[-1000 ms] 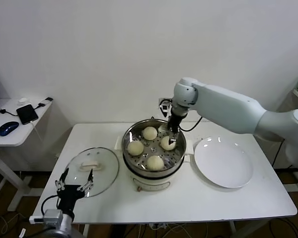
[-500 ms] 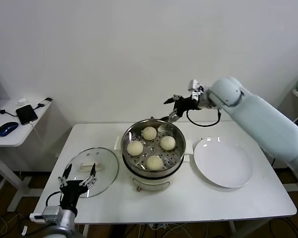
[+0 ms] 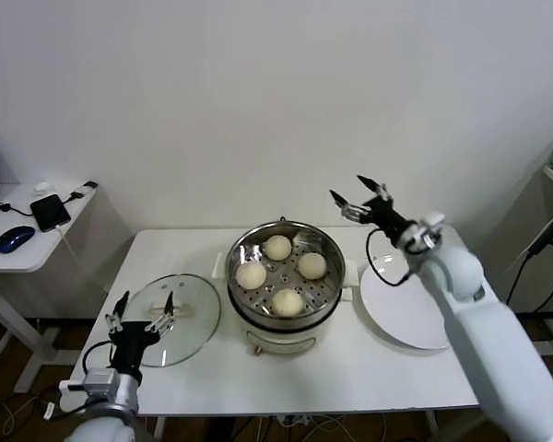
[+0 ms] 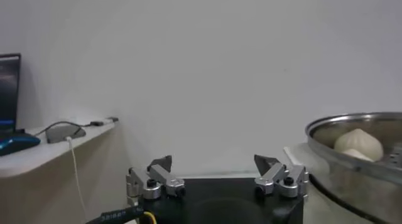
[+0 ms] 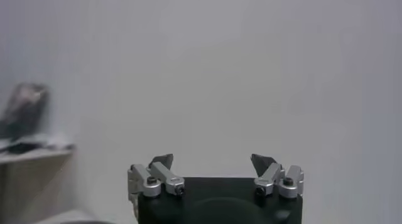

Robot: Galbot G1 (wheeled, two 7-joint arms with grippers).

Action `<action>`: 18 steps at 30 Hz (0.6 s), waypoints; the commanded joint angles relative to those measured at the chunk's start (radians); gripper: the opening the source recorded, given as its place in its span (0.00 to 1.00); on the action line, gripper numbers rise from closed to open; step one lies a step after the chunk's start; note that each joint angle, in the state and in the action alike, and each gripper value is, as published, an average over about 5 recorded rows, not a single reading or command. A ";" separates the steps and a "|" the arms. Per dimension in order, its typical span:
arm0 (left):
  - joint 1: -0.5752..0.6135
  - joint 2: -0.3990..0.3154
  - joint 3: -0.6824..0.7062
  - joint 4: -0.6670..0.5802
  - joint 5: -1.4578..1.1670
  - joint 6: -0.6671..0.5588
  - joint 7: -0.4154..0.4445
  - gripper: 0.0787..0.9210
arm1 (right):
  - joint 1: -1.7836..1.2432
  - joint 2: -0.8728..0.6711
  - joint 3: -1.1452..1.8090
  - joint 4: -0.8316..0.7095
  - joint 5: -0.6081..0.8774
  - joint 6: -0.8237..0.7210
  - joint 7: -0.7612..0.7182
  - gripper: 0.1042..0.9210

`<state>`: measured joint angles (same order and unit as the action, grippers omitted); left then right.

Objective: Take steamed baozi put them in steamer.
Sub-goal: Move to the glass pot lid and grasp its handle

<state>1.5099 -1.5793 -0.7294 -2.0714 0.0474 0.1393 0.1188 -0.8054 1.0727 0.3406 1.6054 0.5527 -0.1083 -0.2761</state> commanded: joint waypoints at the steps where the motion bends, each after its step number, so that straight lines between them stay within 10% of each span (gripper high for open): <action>1: -0.067 0.032 -0.019 0.116 0.407 -0.132 -0.013 0.88 | -0.471 0.132 0.243 0.102 0.049 0.159 0.254 0.88; 8: -0.134 0.138 0.014 0.305 1.118 -0.217 -0.275 0.88 | -0.565 0.097 0.255 0.119 0.053 0.210 0.226 0.88; 18: -0.179 0.245 0.042 0.499 1.281 -0.278 -0.257 0.88 | -0.601 0.083 0.255 0.128 0.060 0.221 0.227 0.88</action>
<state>1.4003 -1.4329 -0.7039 -1.7975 0.9290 -0.0350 -0.0507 -1.2847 1.1433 0.5523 1.7117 0.6017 0.0702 -0.0949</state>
